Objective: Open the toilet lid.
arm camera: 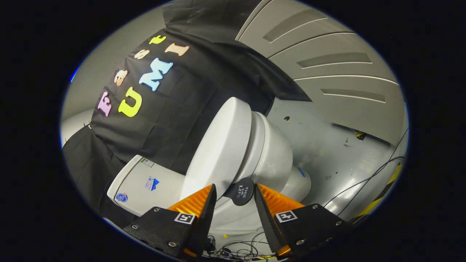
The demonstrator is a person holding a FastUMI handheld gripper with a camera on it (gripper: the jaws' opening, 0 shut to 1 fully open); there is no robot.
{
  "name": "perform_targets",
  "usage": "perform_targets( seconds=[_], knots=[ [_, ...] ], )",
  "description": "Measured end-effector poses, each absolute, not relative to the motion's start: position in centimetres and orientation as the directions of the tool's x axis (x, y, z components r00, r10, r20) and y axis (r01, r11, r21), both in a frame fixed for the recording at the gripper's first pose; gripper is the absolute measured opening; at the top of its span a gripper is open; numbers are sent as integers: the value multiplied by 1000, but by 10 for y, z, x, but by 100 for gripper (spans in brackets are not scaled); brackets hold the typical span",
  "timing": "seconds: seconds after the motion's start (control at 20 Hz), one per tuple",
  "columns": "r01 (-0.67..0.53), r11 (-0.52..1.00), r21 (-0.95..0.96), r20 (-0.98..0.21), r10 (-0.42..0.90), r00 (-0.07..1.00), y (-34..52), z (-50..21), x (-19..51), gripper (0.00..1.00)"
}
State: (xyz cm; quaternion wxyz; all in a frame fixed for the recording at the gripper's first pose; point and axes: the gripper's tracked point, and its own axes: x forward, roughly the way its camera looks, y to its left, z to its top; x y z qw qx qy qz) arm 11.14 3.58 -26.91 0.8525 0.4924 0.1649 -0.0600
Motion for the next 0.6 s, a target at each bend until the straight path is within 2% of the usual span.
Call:
perform_targets(
  seconds=[0.35,0.4,0.6],
  knots=[
    [288,501,816,-367,65,928,34,-281,117,40],
    [289,490,823,-365,65,929,32,-280,117,33],
    [292,478,828,-359,51,932,31,-278,118,26]
  ],
)
